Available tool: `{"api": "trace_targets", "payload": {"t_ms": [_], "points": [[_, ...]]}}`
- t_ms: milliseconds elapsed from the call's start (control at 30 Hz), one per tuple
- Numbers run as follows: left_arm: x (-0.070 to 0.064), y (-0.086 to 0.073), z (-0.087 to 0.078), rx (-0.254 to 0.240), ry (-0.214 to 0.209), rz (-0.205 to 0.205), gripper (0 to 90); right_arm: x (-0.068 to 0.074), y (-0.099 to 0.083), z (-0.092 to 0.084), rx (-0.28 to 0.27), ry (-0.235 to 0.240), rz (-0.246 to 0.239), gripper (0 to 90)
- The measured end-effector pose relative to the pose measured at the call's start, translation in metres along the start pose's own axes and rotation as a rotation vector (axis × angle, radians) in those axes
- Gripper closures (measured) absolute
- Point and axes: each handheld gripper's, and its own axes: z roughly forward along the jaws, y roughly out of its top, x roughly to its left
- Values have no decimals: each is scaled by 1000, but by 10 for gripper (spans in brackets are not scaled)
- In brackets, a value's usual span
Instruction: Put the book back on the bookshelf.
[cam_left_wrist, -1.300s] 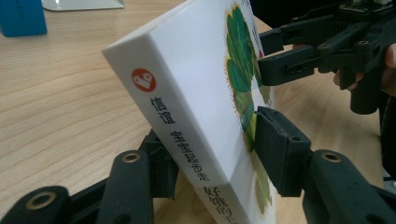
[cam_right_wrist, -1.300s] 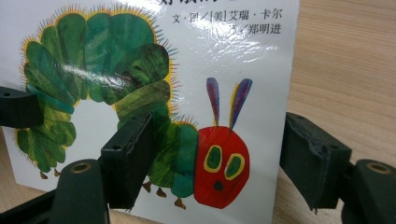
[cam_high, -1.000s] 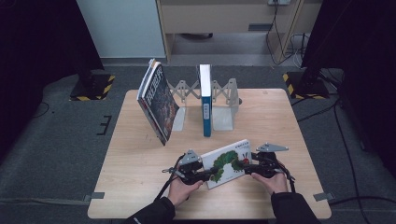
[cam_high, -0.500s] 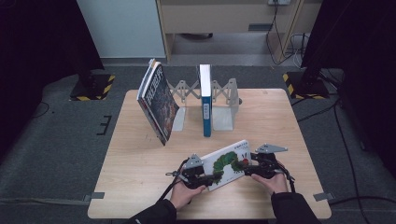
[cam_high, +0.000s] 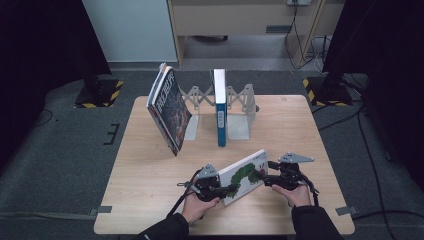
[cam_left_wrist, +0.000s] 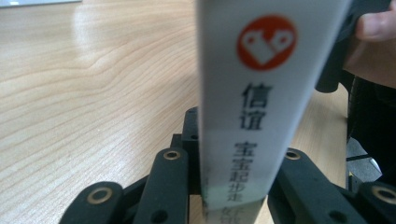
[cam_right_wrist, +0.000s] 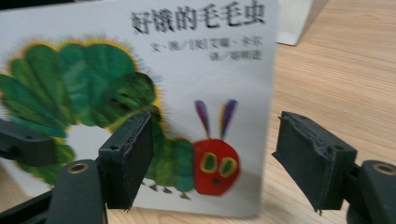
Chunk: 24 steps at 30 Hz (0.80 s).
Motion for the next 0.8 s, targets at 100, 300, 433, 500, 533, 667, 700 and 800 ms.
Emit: {"api": "trace_targets", "payload": {"t_ms": [100,300,433,500,533,667,700,800], "points": [[1,3,-3,-7,-3,-25,742,-2,0,-1,-2,-19,4,239],[2,11,-12,-18,1,-69,744,-6,-1,-4,7,-52,12,221],[3,18,-19,-22,13,-84,745,-10,-1,-5,12,-69,11,218],[4,20,-22,-26,17,-91,745,-11,-2,-5,11,-78,18,216],[4,22,-24,-33,19,-97,745,-12,-2,-6,15,-84,16,215],[6,28,-33,-62,30,-102,745,-16,-3,-8,24,-119,39,205],[7,31,-35,-75,35,-99,745,-18,-4,-8,30,-128,42,199],[8,35,-42,-93,48,-94,746,-22,-7,-8,70,-174,34,177]]}}
